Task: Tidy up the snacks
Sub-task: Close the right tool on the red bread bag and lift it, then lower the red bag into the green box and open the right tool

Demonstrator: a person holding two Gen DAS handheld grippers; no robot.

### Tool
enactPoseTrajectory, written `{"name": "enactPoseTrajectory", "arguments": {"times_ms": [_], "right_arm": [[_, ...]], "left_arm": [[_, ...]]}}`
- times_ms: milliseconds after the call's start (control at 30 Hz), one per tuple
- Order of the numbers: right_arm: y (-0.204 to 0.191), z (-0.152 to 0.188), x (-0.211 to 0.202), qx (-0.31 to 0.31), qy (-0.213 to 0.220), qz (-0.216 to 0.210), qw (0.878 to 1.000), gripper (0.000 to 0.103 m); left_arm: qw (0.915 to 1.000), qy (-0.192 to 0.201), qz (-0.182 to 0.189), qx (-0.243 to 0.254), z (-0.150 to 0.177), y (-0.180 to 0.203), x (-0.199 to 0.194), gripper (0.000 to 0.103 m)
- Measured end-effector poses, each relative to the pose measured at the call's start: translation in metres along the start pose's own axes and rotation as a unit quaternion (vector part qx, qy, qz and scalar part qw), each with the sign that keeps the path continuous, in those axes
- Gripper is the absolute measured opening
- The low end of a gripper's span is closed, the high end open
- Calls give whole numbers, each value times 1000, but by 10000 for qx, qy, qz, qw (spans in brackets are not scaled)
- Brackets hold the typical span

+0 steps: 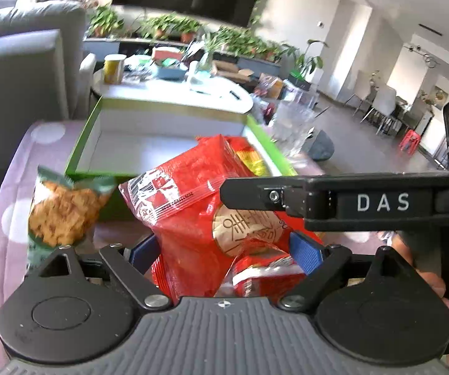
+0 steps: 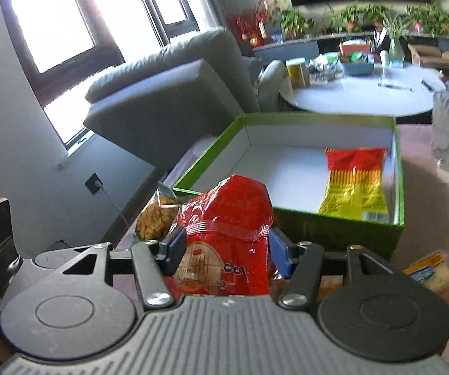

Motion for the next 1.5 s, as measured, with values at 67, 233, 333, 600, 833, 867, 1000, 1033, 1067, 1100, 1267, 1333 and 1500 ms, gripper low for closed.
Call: {"name": "enactPoseTrajectory", "arguments": {"times_ms": [67,233,333,600,833,867,1000,1033,1067,1100,1267,1333,1500], "right_arm": [[1,-2,-8,3,112,45,9999,71],[8,-13,-16,165,418,78,9990,71],[10,-22,-17,242,566,31,9981,71],[13,-43,-9,363,756,-139,9964,71],[17,-59,16,527,790,-319,9950,71],[17,-60,19,541,783,-331,9949,71],[21,-62,34,602,753,-376,9946,71],[23,-62,38,634,726,-388,9946,71],[24,-62,41,665,695,-395,9946,71],[26,-61,45,698,654,-401,9946,71],[33,-60,59,780,508,-391,9949,71],[36,-60,65,815,445,-377,9950,71],[39,-57,79,905,281,-374,9948,71]], "left_arm": [[9999,89,49,96,-8,6,-3,87],[9987,319,-40,401,-28,18,-5,87],[9977,460,-128,487,-40,21,-7,87],[9942,717,-365,711,-70,13,-2,87],[9928,663,-626,780,-88,-10,20,87],[9929,643,-648,768,-89,-14,24,87],[9932,551,-710,735,-89,-25,38,87],[9935,513,-714,722,-89,-29,43,87],[9938,477,-714,707,-89,-32,47,87],[9942,443,-710,678,-89,-34,50,87],[9957,270,-695,546,-86,-46,70,87],[9958,213,-711,531,-86,-50,76,87],[9956,39,-790,509,-81,-58,89,87]]}}
Point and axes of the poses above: each gripper's, at about its wrist camera, not at the fingertips, and x roughly the way its jaws point, y to its right, z to its underside, the point moved 1 cm from there along x, roughly the way its jaws point, and after that the axes turned 7 degrees about -z, right-handed, at the moved point
